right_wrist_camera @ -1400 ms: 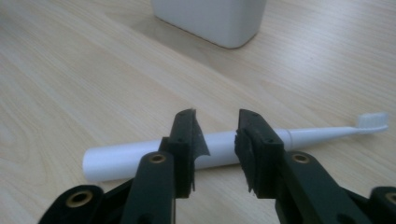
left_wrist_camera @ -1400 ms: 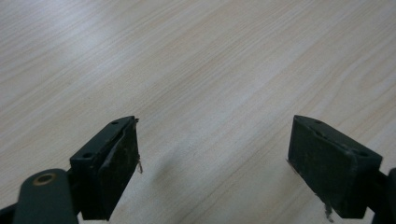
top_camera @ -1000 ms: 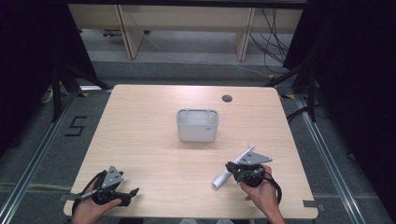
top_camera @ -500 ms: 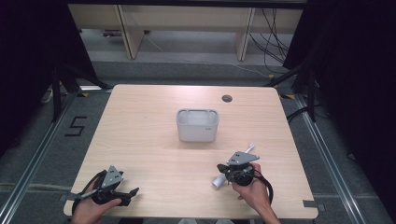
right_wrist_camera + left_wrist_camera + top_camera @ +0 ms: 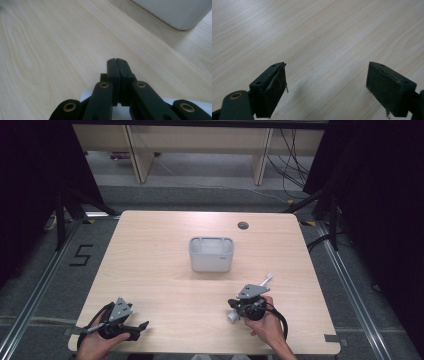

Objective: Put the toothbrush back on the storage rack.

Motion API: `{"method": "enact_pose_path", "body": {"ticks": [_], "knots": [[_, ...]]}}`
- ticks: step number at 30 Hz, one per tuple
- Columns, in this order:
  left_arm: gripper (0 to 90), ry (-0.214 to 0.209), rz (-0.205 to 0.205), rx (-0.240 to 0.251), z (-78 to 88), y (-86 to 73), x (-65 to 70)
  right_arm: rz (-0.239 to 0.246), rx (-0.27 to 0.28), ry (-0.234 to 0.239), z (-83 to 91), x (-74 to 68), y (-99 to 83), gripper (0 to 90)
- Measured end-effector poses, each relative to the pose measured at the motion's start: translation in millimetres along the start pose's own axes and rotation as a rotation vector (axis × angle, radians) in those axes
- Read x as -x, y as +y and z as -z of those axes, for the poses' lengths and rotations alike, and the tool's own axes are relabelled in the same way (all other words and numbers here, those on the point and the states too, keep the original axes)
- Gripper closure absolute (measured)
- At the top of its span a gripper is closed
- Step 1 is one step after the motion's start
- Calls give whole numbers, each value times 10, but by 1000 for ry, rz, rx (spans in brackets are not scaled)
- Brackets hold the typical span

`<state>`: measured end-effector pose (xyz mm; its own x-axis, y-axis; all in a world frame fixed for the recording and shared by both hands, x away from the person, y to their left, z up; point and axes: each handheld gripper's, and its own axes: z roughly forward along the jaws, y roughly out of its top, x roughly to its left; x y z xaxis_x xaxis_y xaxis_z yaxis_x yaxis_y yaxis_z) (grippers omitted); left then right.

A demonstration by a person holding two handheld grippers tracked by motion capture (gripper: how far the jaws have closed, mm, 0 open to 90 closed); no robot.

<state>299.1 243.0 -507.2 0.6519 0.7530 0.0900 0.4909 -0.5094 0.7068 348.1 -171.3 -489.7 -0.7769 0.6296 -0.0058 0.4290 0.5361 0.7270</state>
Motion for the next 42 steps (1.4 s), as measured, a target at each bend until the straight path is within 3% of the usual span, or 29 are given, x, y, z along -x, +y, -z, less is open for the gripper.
{"method": "enact_pose_path", "body": {"ticks": [2,6,7,10,13,15,18,21,23,26,27,29,31,35,36,42], "knots": [[158,2,20,19,-11,1,17,-2,-12,3,-14,-10,-19,900],[158,5,14,18,-8,5,13,-36,-30,2,-11,-43,-39,900],[158,5,13,16,-8,6,14,-11,-25,10,-14,-30,-43,900],[158,2,17,17,-11,4,18,-6,-39,12,12,-32,-62,900],[158,2,18,18,-10,2,16,-26,-50,15,32,-46,-81,900],[158,0,10,8,-2,7,10,-19,-50,13,53,-44,-102,900],[158,-2,-12,-3,-7,14,-3,-54,-48,13,80,-61,-158,900],[158,2,6,3,-22,18,8,-9,-29,20,80,-33,-183,900],[158,0,11,15,-29,15,10,-55,-60,16,138,-41,-207,900],[158,-9,24,27,-37,16,20,-40,-39,4,144,-25,-228,900],[158,0,12,17,-33,17,10,-59,-61,15,166,-28,-230,899],[158,-1,11,14,-34,16,9,-42,-32,3,163,-17,-256,900],[158,0,12,15,-33,15,10,-65,-48,8,201,-25,-284,899],[158,0,13,14,-34,15,10,-74,-51,6,230,-20,-315,900],[158,-1,11,14,-33,16,9,-49,-36,5,231,-4,-329,899],[158,-1,16,15,-35,15,12,-78,-56,3,328,14,-381,900]]}}
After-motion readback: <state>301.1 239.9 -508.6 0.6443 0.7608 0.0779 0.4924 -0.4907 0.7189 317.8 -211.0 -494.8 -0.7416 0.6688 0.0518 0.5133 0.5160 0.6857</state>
